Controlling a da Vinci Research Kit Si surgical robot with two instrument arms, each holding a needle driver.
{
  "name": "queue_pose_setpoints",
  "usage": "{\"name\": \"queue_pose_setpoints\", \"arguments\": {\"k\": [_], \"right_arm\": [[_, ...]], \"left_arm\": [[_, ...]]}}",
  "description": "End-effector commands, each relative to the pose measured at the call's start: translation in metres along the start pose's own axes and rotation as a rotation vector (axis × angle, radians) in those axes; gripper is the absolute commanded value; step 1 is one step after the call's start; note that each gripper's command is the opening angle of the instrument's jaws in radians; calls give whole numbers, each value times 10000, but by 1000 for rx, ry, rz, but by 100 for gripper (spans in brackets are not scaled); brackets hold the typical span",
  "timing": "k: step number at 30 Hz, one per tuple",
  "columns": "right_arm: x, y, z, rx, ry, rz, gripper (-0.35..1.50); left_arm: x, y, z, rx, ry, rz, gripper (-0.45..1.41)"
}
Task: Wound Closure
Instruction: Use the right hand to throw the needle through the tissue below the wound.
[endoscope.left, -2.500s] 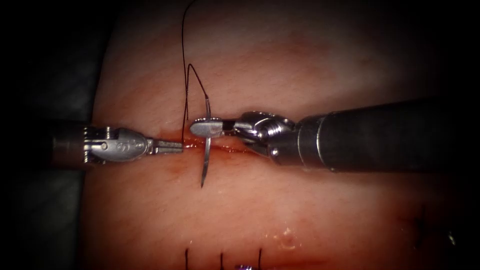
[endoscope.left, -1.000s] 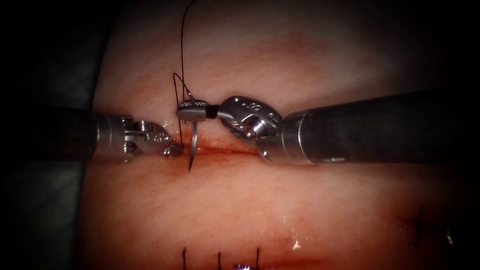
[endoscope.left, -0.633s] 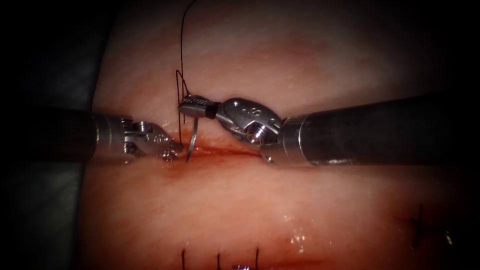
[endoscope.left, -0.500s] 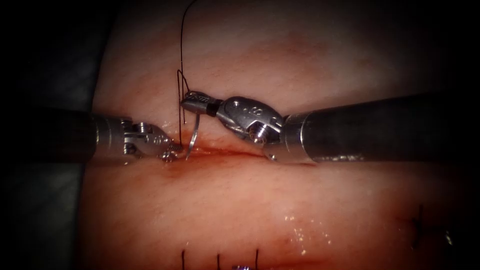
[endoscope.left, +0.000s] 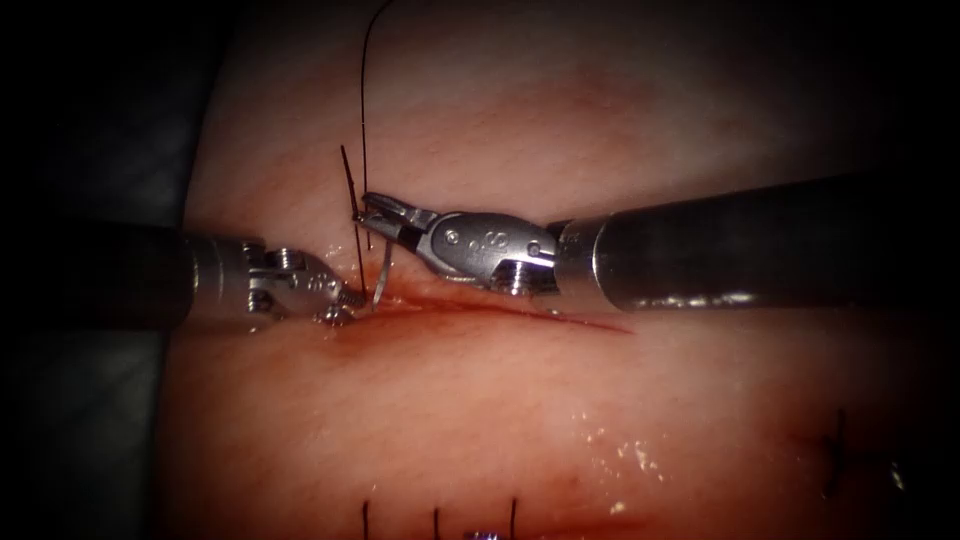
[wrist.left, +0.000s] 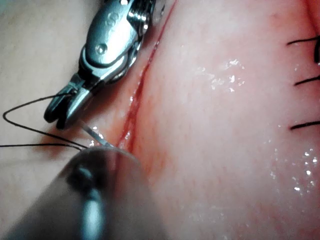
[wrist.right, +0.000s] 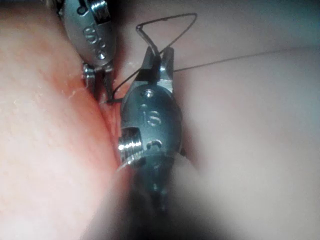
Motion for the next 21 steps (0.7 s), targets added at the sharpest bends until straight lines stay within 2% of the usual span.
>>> {"name": "queue_pose_setpoints", "arguments": {"k": [1, 10, 14, 16, 21], "right_arm": [[-6, -5, 5, 1, 2, -22, -35], [-34, -35, -6, 33, 13, -79, -35], [-42, -41, -7, 38, 5, -26, -35], [-41, -39, -6, 40, 4, -1, -35], [-36, -30, -5, 34, -12, 79, -35]], "left_arm": [[3, -1, 7, -1, 1, 1, 15], [4, -3, 5, -8, 1, -16, 15], [4, -3, 4, 3, 24, -31, 14], [5, -3, 1, 11, 54, -47, 14], [7, -5, -28, 81, 260, -124, 12]]}}
